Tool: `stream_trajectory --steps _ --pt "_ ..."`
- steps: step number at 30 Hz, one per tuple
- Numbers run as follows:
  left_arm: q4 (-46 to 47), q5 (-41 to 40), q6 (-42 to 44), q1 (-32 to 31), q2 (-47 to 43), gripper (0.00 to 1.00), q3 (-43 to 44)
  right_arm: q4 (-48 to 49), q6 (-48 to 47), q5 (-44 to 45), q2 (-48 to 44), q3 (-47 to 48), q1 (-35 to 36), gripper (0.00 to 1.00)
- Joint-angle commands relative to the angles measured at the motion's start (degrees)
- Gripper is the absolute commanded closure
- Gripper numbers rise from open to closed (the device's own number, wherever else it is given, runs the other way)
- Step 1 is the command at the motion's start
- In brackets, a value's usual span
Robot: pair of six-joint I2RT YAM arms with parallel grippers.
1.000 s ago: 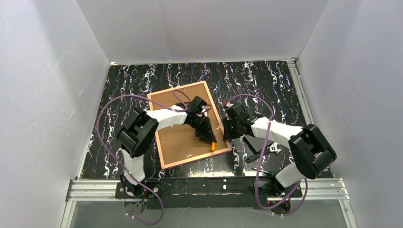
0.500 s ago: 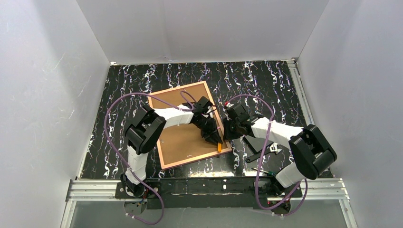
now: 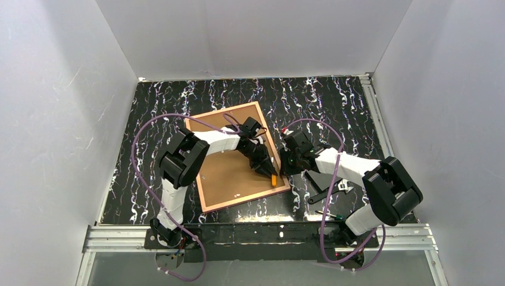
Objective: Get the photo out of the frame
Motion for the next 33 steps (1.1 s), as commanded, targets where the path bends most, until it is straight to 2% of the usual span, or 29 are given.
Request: stream_trajectory --steps 1,4,10,16,17,18,20,21,23,25,29,31,33 --pt "-2.39 0.58 -3.0 2.57 3.96 1.0 1.66 0.48 0.88 -2.12 -0.52 -0.79 0.62 0.99" --pt "0.46 3.48 -5.03 2.89 4.4 1.0 1.23 0.14 0.87 -1.8 -0.59 -0.56 0.76 0.99" --pt "-2.78 1.39 -2.68 4.42 1.08 1.0 -1.24 0.71 1.04 -1.8 -0.31 -0.61 0.72 0.99" --pt "-16.16 -1.0 8.41 4.39 -9.7 1.0 2.42 -0.76 0.63 -1.71 -0.08 0.21 0.76 0.99" --pt "-19.68 -1.72 10.2 4.4 -11.67 1.0 2.87 -1.14 0.16 -1.65 -0.24 0.55 0.77 0.93" --pt "-22.54 -2.7 12.0 4.46 -13.47 1.0 3.13 -1.35 -0.24 -1.73 -0.56 0.86 0.77 0.82" --pt "-29.1 -5.33 16.01 4.51 -16.91 1.0 3.39 -2.1 -0.84 -1.61 -1.59 1.65 0.77 0.51" --pt "-31.96 -7.2 17.85 4.49 -18.7 1.0 3.09 -2.49 -1.06 -1.35 -2.3 2.0 0.77 0.4" --pt "-35.25 -10.32 20.29 4.56 -22.16 1.0 0.86 -3.79 -1.45 -0.58 -3.8 2.88 0.77 0.29" --pt "-35.71 -11.92 20.35 4.57 -25.62 1.0 -3.11 -5.42 -1.88 0.22 -5.48 4.04 0.77 0.25" --pt "-32.79 -15.29 17.11 4.57 -31.79 1.0 -11.35 -7.71 -2.81 -0.26 -8.0 6.34 0.77 0.23" --pt "-28.36 -17.2 13.4 4.63 -34.32 1.0 -15.13 -6.41 -2.05 -4.66 -9.62 6.03 0.81 0.22" --pt "-22.32 -19.88 6.22 4.65 -36.26 1.0 -18.54 -2.48 0.29 -11.97 -11.63 4.86 1.47 0.21"
